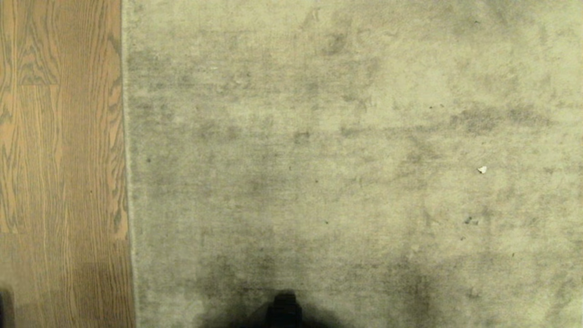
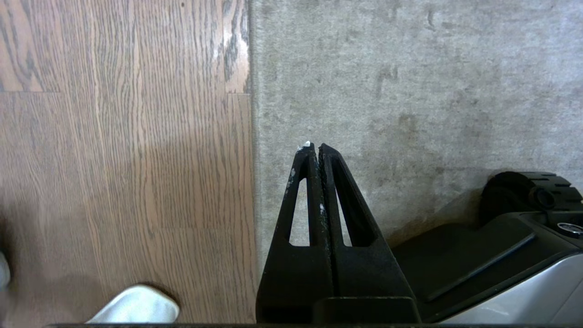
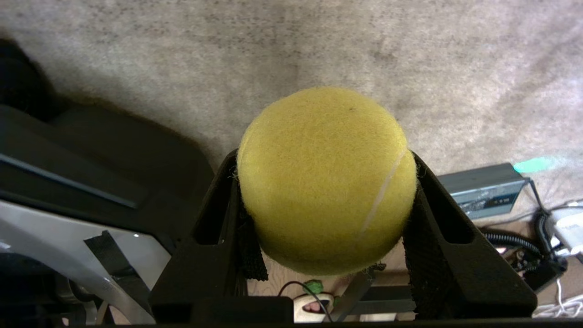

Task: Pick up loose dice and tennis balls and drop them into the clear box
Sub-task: Put the ball in the box

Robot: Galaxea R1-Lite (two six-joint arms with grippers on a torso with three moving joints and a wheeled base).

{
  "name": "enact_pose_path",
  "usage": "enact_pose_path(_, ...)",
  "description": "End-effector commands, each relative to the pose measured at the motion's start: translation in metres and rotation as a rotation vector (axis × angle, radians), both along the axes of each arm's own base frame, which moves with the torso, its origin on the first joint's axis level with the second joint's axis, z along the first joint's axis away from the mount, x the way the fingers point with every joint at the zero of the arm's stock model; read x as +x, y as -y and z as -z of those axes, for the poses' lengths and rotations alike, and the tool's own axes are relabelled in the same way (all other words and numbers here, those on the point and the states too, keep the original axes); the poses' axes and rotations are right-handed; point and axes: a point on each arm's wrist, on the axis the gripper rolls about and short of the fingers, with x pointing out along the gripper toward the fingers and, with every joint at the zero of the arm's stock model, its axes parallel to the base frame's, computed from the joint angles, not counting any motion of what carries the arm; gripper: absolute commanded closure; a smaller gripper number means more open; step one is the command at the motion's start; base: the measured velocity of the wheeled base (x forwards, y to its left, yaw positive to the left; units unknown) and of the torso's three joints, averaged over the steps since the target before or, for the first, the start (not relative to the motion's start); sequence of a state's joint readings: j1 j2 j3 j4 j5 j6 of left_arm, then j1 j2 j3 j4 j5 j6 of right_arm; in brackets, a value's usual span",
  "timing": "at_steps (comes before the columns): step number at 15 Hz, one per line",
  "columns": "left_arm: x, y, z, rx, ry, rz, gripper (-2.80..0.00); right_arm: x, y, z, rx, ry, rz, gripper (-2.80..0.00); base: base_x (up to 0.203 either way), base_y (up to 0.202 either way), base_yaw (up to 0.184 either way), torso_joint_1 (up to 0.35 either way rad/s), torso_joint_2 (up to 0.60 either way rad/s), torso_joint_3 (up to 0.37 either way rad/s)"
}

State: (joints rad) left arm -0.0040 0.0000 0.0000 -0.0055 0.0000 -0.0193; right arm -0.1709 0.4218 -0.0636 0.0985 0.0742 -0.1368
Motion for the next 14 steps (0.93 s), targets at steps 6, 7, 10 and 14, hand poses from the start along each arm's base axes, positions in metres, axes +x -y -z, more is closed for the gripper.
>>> enact_pose_path(6,0.0,0.0,0.0,-0.001,-0.001,0.001,0.0,-0.01,-0.001,0.008,0.011,0.147,-0.033,0.0,0.0,0.0,0.0,0.0,0.0,0.0)
enact_pose_path(7,0.0,0.0,0.0,-0.001,-0.001,0.001,0.0,-0.009,-0.001,0.008,0.026,0.17,-0.011,0.0,0.0,0.0,0.0,0.0,0.0,0.0)
enact_pose_path(10,0.0,0.0,0.0,-0.001,-0.001,0.001,0.0,-0.009,0.0,0.008,0.053,0.18,0.014,0.0,0.0,0.0,0.0,0.0,0.0,0.0)
enact_pose_path(14,0.0,0.0,0.0,-0.001,-0.001,0.001,0.0,-0.009,0.0,0.008,0.033,0.174,0.0,0.0,0.0,0.0,0.0,0.0,0.0,0.0)
